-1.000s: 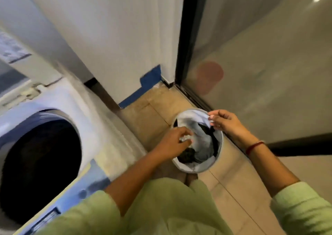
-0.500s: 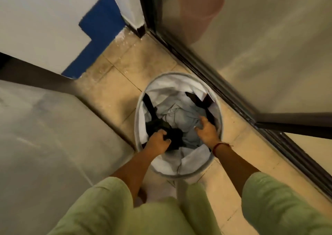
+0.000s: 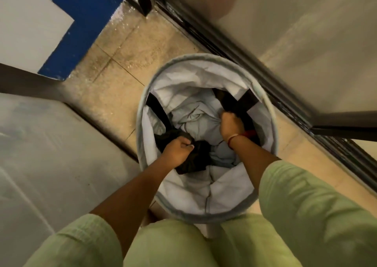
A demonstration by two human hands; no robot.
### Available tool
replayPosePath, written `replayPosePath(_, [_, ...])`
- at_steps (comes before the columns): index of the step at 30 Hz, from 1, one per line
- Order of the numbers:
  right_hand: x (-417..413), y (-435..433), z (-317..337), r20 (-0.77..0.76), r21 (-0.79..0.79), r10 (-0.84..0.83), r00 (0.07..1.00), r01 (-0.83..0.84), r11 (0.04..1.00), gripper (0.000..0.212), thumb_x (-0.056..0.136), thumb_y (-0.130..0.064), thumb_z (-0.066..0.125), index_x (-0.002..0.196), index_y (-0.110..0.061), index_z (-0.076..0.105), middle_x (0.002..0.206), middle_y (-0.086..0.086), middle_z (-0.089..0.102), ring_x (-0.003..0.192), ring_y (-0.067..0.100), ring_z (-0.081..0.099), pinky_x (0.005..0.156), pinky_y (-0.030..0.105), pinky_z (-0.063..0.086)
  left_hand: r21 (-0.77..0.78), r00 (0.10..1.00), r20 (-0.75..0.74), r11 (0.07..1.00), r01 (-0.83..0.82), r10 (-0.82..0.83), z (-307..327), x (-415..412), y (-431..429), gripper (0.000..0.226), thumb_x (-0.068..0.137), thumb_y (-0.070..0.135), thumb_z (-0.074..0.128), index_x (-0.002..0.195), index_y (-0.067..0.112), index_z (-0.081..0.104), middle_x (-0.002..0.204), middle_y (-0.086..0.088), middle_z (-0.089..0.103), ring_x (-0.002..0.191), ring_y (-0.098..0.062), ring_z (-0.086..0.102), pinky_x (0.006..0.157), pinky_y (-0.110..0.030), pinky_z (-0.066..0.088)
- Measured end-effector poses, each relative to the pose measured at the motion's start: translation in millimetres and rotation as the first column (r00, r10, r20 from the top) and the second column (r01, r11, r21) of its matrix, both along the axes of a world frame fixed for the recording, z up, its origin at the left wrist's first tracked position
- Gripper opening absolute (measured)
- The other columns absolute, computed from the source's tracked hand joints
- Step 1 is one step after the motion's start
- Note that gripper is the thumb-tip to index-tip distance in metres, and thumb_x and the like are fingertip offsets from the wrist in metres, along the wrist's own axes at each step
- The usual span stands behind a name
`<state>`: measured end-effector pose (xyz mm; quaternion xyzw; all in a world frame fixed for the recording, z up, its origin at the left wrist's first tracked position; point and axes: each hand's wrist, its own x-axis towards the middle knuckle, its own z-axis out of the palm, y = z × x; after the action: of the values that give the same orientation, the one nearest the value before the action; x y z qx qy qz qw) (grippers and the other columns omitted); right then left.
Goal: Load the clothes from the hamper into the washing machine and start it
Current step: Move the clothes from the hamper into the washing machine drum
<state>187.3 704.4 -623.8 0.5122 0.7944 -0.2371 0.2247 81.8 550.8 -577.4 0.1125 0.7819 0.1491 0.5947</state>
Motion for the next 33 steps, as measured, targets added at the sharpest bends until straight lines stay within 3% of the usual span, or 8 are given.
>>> replayPosePath(5, [-5,-41,88,-0.04,0.07,0.183,0.982,-0.18,0.981,0.023,0.092,-0.003,0.04,0.104,0.0,0.06,0.107,0.021,0.063,0.097,0.035,0.061,0.081,0.042,0.051,-0.034,0.985,0.055,0.986,-0.16,0.162,71,6,-14,0.02,0.095,0.014,0.052,0.11,0.003,0.059,0.121,-0.017,0.059,0.118,-0.029,0.052,0.106,-0.035,0.038])
replayPosePath(11, [17,-91,202,-0.319,0.038,-0.078,0.944,0.095,0.995,0.02,0.087,-0.003,0.05,0.104,0.0,0.058,0.107,0.023,0.059,0.093,0.04,0.059,0.074,0.043,0.049,-0.037,0.882,0.127,0.891,-0.453,0.454,166,1,-19,0.01,0.099,0.018,0.046,0.106,0.013,0.052,0.084,-0.001,0.052,0.078,-0.017,0.052,0.069,-0.027,0.042])
replayPosePath(16, [17,-108,300,-0.453,0.123,-0.089,0.887,0.161,0.979,0.008,0.086,-0.008,0.053,0.09,-0.003,0.057,0.092,0.018,0.061,0.082,0.038,0.061,0.066,0.041,0.05,-0.057,0.802,0.259,0.837,-0.544,0.539,238,-3,-12,0.049,0.09,0.046,0.056,0.129,0.018,0.047,0.114,-0.002,0.053,0.12,-0.028,0.051,0.098,-0.043,0.042])
replayPosePath(19, [6,-128,360,-0.522,0.189,0.01,0.853,0.105,0.976,0.003,0.085,-0.008,0.055,0.087,-0.006,0.057,0.087,0.013,0.061,0.073,0.031,0.062,0.059,0.035,0.048,0.011,0.771,0.406,0.841,-0.541,0.491,287,-1,-2,0.051,0.08,0.059,0.061,0.116,0.023,0.059,0.102,-0.002,0.068,0.1,-0.024,0.063,0.079,-0.038,0.053])
replayPosePath(22, [-6,-147,414,-0.557,0.31,0.14,0.818,0.049,0.949,0.004,0.083,-0.008,0.06,0.083,-0.009,0.056,0.077,0.008,0.059,0.057,0.022,0.058,0.045,0.028,0.04,0.122,0.76,0.405,0.794,-0.596,0.508,329,-3,5,0.061,0.076,0.041,0.069,0.129,0.015,0.054,0.096,-0.009,0.069,0.083,-0.02,0.069,0.061,-0.027,0.053])
replayPosePath(25, [-12,-157,456,-0.643,0.327,0.197,0.74,0.033,0.944,0.009,0.089,-0.015,0.052,0.082,-0.01,0.054,0.075,0.007,0.054,0.055,0.022,0.053,0.049,0.022,0.028,0.307,0.792,0.28,0.731,-0.609,0.543,377,-13,3,0.041,0.089,0.012,0.053,0.13,0.01,0.051,0.098,-0.005,0.063,0.073,-0.013,0.063,0.056,-0.021,0.05])
replayPosePath(29, [-12,-161,522,-0.82,0.232,0.195,0.539,0.0,0.973,0.023,0.094,-0.027,0.045,0.096,-0.012,0.062,0.091,0.005,0.059,0.08,0.011,0.053,0.065,0.016,0.038,0.365,0.751,0.341,0.657,-0.66,0.565,456,-29,-14,0.014,0.088,0.007,0.045,0.093,0.008,0.059,0.084,-0.013,0.06,0.067,-0.02,0.054,0.06,-0.028,0.046])
replayPosePath(33, [8,-151,576,-0.957,0.102,-0.032,0.29,0.435,0.895,0.024,0.09,-0.035,0.056,0.109,-0.02,0.059,0.103,-0.001,0.055,0.078,0.0,0.052,0.069,0.015,0.043,0.437,0.817,0.332,0.691,-0.576,0.472,532,-50,-33,0.035,0.089,0.01,0.041,0.058,0.015,0.057,0.047,0.003,0.056,0.056,-0.015,0.048,0.053,-0.025,0.043])
